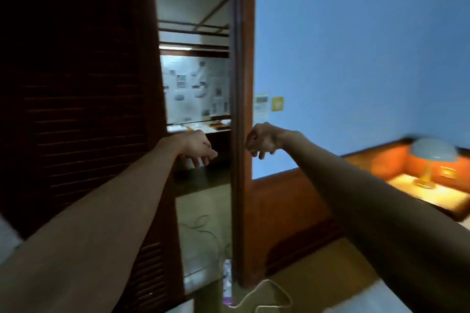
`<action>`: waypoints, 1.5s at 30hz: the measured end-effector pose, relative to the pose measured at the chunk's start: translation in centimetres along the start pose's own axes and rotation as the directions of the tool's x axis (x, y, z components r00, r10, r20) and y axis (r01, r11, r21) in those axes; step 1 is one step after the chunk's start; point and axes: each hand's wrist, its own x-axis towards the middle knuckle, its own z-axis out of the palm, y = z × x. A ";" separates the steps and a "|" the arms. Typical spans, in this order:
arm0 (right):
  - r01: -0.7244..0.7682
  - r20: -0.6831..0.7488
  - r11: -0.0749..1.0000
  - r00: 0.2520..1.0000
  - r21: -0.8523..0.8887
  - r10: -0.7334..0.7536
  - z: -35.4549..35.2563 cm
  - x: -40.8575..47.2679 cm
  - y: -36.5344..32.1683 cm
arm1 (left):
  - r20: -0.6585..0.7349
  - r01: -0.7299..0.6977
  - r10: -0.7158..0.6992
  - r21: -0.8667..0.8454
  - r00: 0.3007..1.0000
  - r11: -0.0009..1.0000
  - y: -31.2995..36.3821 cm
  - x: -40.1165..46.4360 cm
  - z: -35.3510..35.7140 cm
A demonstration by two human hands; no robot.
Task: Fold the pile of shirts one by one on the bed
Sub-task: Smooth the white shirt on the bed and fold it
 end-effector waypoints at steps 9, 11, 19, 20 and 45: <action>-0.530 -0.265 0.840 0.832 -0.119 0.488 -8.6 -20.9 28.9 | 0.223 -0.522 0.512 -0.018 0.829 0.853 36.0 10.3 15.1; -0.645 -0.281 0.756 0.750 -0.108 0.599 -9.7 -27.1 33.9 | 0.280 -0.622 0.611 -0.059 0.740 0.781 44.0 9.9 19.1; -0.911 -0.355 0.394 0.329 0.125 0.875 -11.8 -52.1 47.0 | 0.490 -0.868 0.804 -0.170 0.337 0.467 71.0 1.9 32.2; -0.927 -0.362 0.341 0.267 0.157 0.893 -11.9 -54.9 47.9 | 0.495 -0.887 0.821 -0.189 0.285 0.421 73.8 0.5 33.7; -0.807 -0.242 -0.386 -0.524 0.446 0.816 -2.4 -109.8 57.2 | 0.404 -0.799 0.747 -0.533 -0.528 -0.276 113.4 -41.0 66.9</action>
